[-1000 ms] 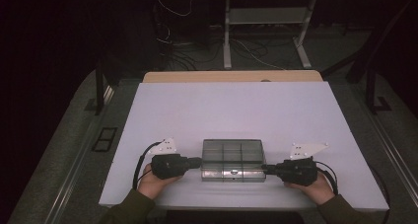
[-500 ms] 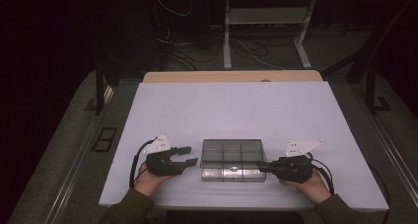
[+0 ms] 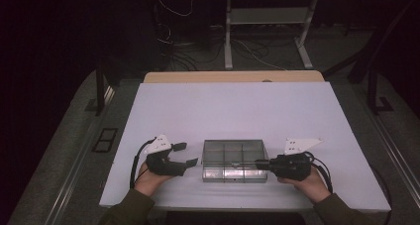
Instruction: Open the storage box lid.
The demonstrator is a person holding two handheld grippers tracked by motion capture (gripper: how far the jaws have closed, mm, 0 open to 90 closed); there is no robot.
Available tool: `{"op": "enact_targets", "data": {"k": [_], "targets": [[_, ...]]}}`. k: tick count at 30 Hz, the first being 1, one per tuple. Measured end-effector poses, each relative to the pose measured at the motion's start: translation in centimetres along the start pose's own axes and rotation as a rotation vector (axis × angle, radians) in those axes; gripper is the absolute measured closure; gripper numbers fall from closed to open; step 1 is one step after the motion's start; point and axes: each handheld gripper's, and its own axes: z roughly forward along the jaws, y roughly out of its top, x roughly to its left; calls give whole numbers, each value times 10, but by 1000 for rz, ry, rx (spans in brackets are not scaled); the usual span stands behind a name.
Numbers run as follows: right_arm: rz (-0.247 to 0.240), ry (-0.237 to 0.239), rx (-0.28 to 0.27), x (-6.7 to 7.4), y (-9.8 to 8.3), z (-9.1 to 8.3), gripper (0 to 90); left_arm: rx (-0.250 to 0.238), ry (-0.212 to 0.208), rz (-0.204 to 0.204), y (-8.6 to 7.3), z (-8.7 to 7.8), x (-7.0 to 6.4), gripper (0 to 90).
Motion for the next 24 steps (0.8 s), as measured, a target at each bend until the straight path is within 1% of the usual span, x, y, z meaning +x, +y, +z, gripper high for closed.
{"op": "enact_targets", "data": {"k": [2, 7, 13, 22, 24], "targets": [[-3, 0, -3, 1, 1, 0, 894, 2, 11, 8, 0, 1, 1, 198], [-7, -2, -7, 0, 3, 0, 894, -4, 12, 8, -1, 3, 2, 168], [-9, -4, -14, -2, 6, -1, 894, -17, 17, 3, -1, 4, 4, 108], [-20, -10, -28, -5, 13, -3, 894, -34, 33, 24, 0, 4, 3, 11], [-26, -10, -33, -6, 15, -3, 894, -36, 37, 17, 0, 5, 4, 0]]}}
